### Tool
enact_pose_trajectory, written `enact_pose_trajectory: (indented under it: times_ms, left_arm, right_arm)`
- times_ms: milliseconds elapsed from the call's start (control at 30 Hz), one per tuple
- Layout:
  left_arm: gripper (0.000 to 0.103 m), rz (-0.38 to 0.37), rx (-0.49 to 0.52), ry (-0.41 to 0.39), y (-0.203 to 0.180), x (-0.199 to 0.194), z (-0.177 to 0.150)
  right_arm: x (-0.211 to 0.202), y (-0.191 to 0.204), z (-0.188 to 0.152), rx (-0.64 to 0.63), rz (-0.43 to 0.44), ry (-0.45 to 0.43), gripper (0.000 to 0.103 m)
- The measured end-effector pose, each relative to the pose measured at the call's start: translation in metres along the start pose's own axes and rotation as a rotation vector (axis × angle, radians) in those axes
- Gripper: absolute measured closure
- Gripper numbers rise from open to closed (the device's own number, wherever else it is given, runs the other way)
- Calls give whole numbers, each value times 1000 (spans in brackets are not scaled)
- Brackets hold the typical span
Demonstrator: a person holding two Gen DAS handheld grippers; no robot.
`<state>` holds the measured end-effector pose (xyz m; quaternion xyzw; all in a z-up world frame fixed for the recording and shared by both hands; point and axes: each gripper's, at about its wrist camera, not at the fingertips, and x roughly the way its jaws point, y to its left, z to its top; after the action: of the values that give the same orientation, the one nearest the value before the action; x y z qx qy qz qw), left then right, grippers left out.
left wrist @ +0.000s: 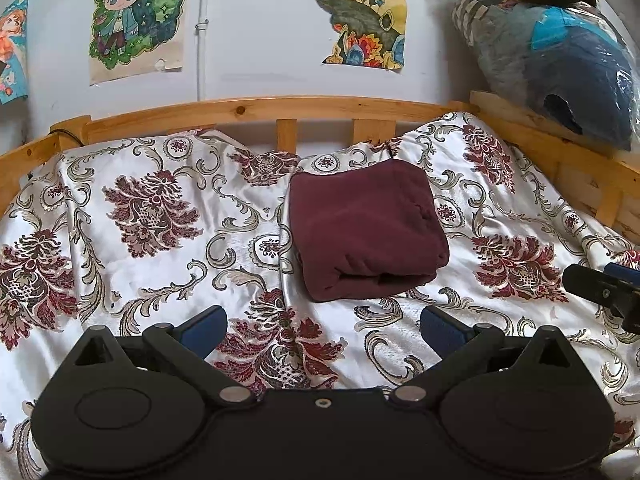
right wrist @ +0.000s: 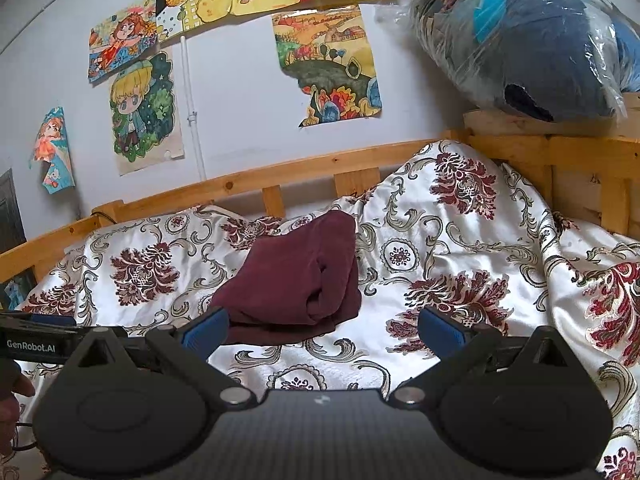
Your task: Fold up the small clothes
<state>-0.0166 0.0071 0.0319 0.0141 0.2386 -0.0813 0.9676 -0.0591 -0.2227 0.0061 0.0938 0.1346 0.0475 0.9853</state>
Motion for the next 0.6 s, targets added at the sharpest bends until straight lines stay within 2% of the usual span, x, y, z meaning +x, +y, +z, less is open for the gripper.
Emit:
enact_pose_trajectory:
  times_ms: [600]
  left_arm:
    - [1, -3, 4, -4, -2, -1, 0]
  right_arm:
    - [1, 1, -1, 5, -4, 4, 0]
